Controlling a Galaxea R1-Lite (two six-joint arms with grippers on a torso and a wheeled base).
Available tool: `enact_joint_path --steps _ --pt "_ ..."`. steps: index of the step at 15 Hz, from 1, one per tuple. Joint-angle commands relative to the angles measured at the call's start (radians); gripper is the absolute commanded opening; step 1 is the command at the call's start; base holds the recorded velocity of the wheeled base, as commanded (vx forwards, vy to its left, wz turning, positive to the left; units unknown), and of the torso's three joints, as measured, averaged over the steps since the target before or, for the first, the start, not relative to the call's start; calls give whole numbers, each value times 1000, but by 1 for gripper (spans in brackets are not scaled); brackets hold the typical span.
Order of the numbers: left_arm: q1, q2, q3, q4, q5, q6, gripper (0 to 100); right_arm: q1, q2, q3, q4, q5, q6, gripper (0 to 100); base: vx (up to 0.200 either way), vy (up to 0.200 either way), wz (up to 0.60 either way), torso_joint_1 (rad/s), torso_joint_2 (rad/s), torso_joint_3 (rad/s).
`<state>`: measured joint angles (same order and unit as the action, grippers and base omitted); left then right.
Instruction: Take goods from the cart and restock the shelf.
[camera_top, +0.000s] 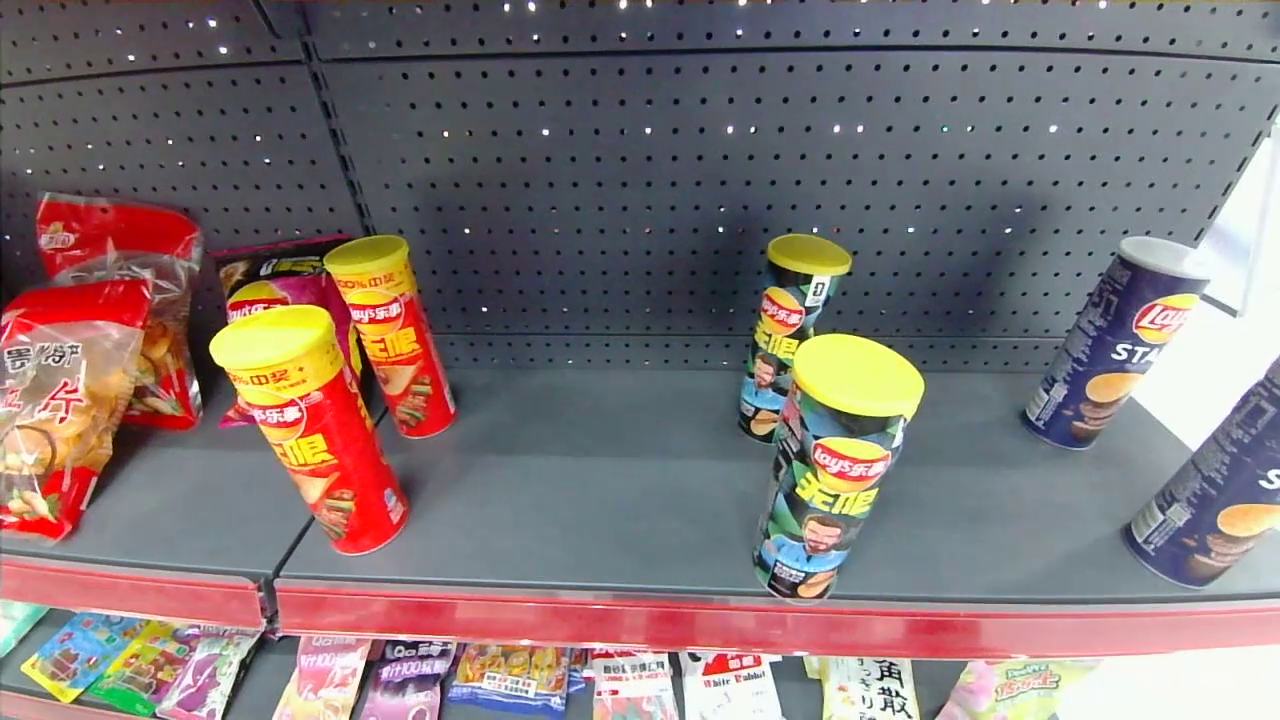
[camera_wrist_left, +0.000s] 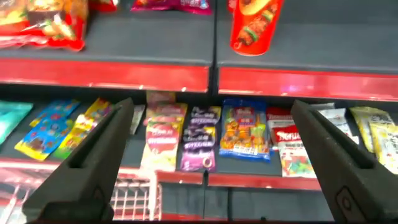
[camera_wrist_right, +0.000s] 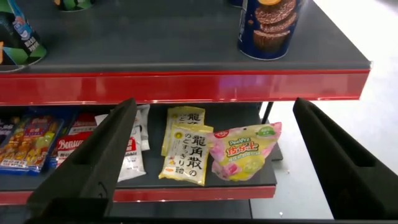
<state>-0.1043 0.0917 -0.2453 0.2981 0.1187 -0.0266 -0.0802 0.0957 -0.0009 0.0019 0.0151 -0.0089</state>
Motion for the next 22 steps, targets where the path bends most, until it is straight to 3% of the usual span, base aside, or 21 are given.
enact_joint_path --steps 1,2,4,6,8,10,13,18,22 --pt "0 5 72 -57 -5 1 100 0 1 -1 0 0 -2 100 0 0 0 0 0 0" --pt "0 5 106 -97 -7 -1 100 0 1 1 0 5 -2 100 0 0 0 0 0 0" --pt "0 6 213 -283 -42 17 100 0 -1 1 0 52 -11 100 0 0 0 0 0 0" --pt "-2 5 245 -297 -102 43 100 0 -1 -4 -11 89 -37 100 0 0 0 0 0 0" --pt "-2 5 245 -297 -90 37 100 33 185 -235 -28 209 18 100 0 0 0 0 0 0" --pt "-2 6 245 -297 -97 36 100 79 256 -266 -25 293 -62 100 0 0 0 0 0 0" --pt "-2 6 245 -297 -97 34 100 91 490 -315 -36 313 -80 100 0 0 0 0 0 0" --pt "-2 6 245 -295 -97 34 100 186 828 -392 -43 309 -82 100 0 0 0 0 0 0" --pt "-2 6 245 -297 -97 34 100 243 1061 -416 -143 299 -79 100 0 0 0 0 0 0"
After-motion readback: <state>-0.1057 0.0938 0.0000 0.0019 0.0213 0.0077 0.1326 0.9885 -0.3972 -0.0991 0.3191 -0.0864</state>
